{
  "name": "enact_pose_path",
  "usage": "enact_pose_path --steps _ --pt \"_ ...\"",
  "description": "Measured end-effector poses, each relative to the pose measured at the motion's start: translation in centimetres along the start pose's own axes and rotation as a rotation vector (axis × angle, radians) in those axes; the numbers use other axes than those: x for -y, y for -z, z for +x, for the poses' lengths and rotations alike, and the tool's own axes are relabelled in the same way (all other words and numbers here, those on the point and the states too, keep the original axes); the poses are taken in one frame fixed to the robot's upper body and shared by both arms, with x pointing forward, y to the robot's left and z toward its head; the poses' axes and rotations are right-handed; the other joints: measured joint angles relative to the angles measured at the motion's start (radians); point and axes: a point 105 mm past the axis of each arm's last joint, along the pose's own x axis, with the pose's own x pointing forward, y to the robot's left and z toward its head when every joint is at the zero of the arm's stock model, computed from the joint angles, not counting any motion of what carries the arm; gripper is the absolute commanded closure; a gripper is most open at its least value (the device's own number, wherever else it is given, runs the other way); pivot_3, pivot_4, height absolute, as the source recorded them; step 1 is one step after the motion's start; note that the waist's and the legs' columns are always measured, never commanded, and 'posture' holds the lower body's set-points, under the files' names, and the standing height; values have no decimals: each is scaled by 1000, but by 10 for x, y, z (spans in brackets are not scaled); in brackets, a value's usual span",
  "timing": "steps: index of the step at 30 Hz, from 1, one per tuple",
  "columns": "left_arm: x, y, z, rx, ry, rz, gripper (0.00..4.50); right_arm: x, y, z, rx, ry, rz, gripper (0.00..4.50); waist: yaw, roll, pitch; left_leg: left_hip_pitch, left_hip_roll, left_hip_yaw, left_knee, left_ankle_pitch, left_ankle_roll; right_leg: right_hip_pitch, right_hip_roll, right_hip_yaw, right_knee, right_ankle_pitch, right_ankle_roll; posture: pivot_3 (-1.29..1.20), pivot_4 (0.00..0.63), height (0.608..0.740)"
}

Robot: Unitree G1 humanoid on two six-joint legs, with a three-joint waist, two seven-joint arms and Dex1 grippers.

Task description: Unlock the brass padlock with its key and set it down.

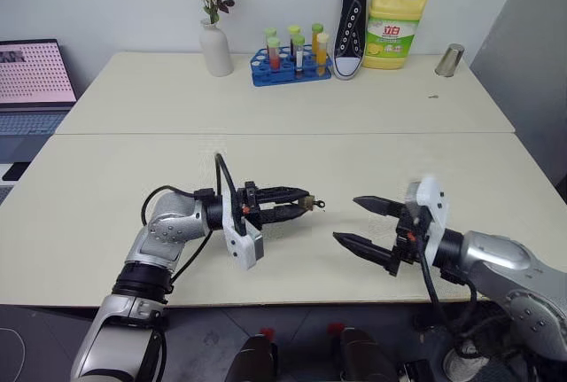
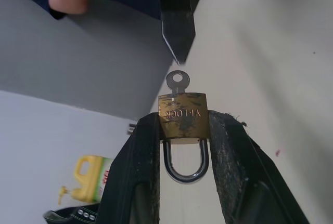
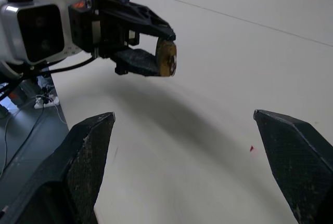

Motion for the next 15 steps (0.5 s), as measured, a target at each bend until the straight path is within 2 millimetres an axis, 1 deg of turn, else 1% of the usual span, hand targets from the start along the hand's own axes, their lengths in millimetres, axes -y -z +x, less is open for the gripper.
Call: enact_pose_path --steps 5,8,14,15 --pt "-4 -2 4 19 -30 46 3545 3 -11 13 27 -53 47 0 0 0 0 0 0 0 0 0 0 0 0 0 0 0 0 0 150 740" --pt "-7 1 4 9 -36 62 3545 1 -9 18 9 -77 54 0 -1 0 0 0 0 0 0 0 0 0 0 0 0 0 0 0 150 740" --pt "-1 2 5 5 -23 58 3545 -4 -12 24 15 -121 85 0 -2 0 0 0 0 0 0 0 0 -1 0 -1 1 0 0 0 150 740" --pt "-1 2 5 3 -26 60 3545 -5 -12 24 16 -124 87 180 -2 0 0 0 0 0 0 0 0 -1 0 0 1 0 0 0 150 740"
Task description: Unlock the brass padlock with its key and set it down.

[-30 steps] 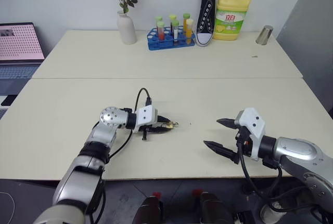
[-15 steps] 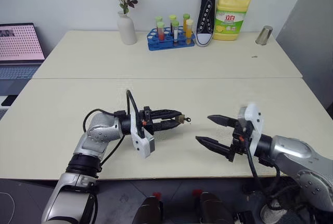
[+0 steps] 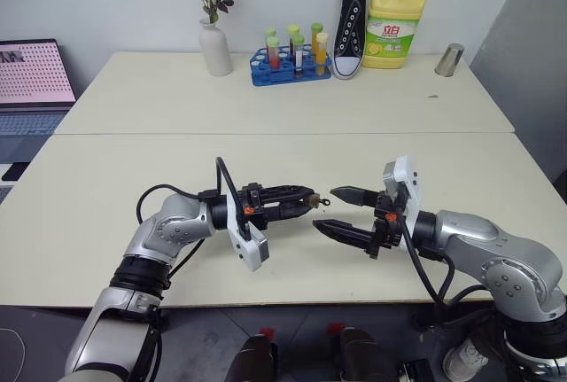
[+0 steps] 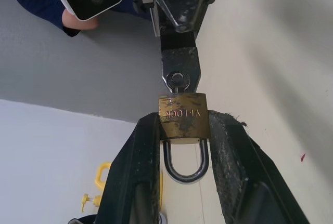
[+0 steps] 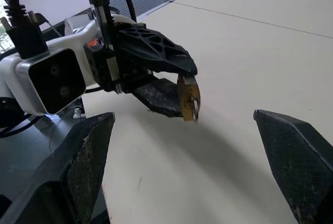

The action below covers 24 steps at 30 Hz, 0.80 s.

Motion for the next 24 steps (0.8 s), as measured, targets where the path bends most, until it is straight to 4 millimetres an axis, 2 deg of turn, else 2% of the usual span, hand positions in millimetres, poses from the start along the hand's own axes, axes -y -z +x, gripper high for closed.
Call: enact_pose_path --steps 2,11,13,24 --pt "0 0 0 1 -1 1 3545 0 -1 0 -1 1 0 619 0 0 0 0 0 0 0 0 0 0 0 0 0 0 0 0 150 740" --pt "0 -1 2 6 -7 12 3545 1 -7 2 8 -13 7 3960 0 0 0 0 0 0 0 0 0 0 0 0 0 0 0 0 150 740" --pt "-1 -2 2 9 -10 18 3545 4 -8 2 10 -2 12 4487 0 0 0 0 0 0 0 0 0 0 0 0 0 0 0 0 150 740" --pt "-3 0 2 -6 -26 40 3545 7 -12 2 -2 -13 14 4500 0 0 0 0 0 0 0 0 0 0 0 0 0 0 0 0 150 740"
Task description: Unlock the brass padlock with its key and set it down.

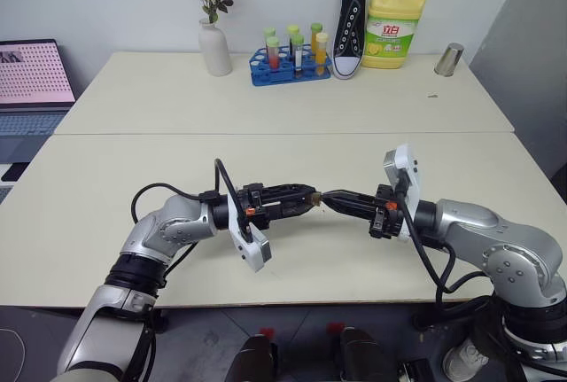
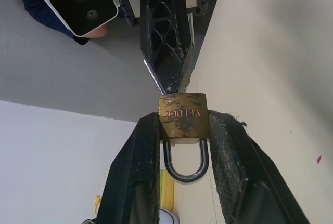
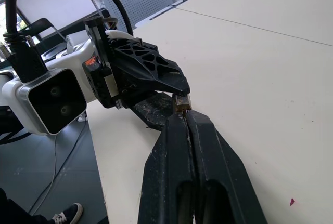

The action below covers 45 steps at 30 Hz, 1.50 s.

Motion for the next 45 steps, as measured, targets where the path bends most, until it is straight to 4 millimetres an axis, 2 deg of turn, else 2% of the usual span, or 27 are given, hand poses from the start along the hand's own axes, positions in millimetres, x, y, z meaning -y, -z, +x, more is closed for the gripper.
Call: enact_pose_path --steps 9,18,27,36,39,42,45 --pt "-1 0 1 -3 -14 18 3545 5 -5 -1 -42 -41 121 4500 0 0 0 0 0 0 0 0 0 0 0 0 0 0 0 0 150 740" --pt "1 4 2 -25 0 48 3545 16 -5 0 -82 -39 431 4500 0 0 0 0 0 0 0 0 0 0 0 0 1 0 0 0 150 740" --pt "-3 7 2 -39 -11 76 3545 19 -8 3 -76 -9 601 4500 -2 0 0 -1 0 1 0 0 0 0 0 1 1 0 0 0 150 740" --pt "-6 10 0 -53 -17 91 3545 17 -11 7 -70 14 642 4500 -2 1 0 -1 0 1 0 0 0 -1 0 0 1 0 0 0 150 740" --pt "-6 10 1 -56 -22 86 3545 13 -12 7 -74 4 600 3605 -2 1 0 -1 1 0 0 0 0 -1 0 0 1 0 0 0 150 740" --pt "-3 11 2 -63 -12 73 3545 4 -7 7 -150 14 374 2479 -1 2 1 -2 0 0 0 0 0 -1 0 0 1 0 0 0 150 740" --pt "-5 13 2 -75 -22 63 3545 2 -9 6 -157 -1 261 1442 -1 2 1 -2 0 0 0 0 0 -1 0 0 0 0 0 0 150 740"
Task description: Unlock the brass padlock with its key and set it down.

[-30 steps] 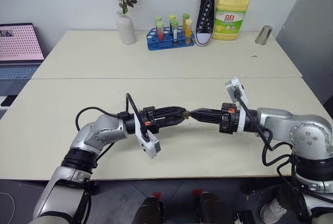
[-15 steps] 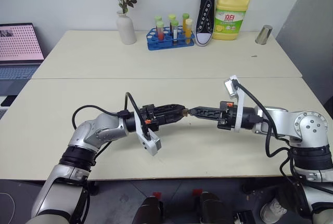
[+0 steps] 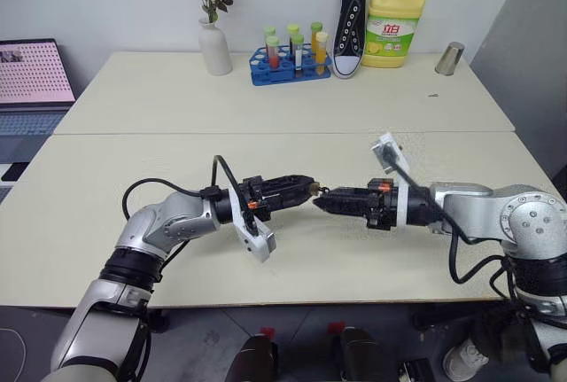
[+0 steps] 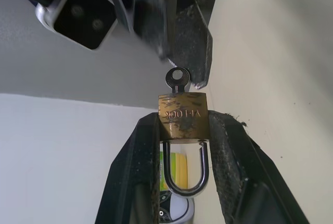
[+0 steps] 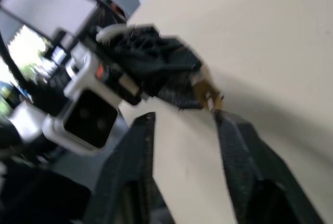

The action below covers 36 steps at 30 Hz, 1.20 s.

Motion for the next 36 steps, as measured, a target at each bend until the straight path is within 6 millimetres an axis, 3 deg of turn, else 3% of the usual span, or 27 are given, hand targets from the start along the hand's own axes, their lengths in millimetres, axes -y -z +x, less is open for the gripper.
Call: enact_pose_path --steps 4,6,9,13,22,25,32,36 --pt "-2 1 1 -6 -11 -17 3545 21 -3 -18 -7 116 -233 1401 1 0 0 0 0 0 0 0 0 0 0 0 -1 0 0 0 150 740" --pt "-2 1 1 -2 -8 -22 3545 18 -2 -19 8 87 -285 1401 1 0 0 0 0 0 0 0 0 0 0 -1 -1 0 0 0 150 740" --pt "-2 -1 2 5 -10 -28 3545 3 5 -11 21 -4 -292 1401 -3 0 0 0 1 0 0 0 0 0 0 0 -1 0 0 0 150 740" --pt "-1 -3 3 18 -7 -38 3545 -1 1 3 89 -41 -266 1401 -1 0 0 0 0 0 0 0 0 0 0 0 0 0 0 0 150 740" --pt "-1 -3 3 21 -7 -39 3545 10 -3 11 108 11 -278 1401 1 0 0 0 0 0 0 0 0 0 0 0 -1 0 0 0 150 740" --pt "-1 -3 3 21 -6 -38 3545 10 -3 13 111 -4 -274 1997 0 0 0 0 0 0 0 0 0 0 0 0 -1 0 0 0 150 740" --pt "-1 -4 3 25 -6 -38 3545 12 -2 15 103 1 -273 4381 0 0 0 0 0 0 0 0 0 0 0 0 0 0 0 0 150 740" --pt "-1 -4 3 26 -2 -38 3545 12 -2 15 99 0 -279 4374 0 0 0 0 0 0 0 0 0 0 0 0 0 0 0 0 150 740"
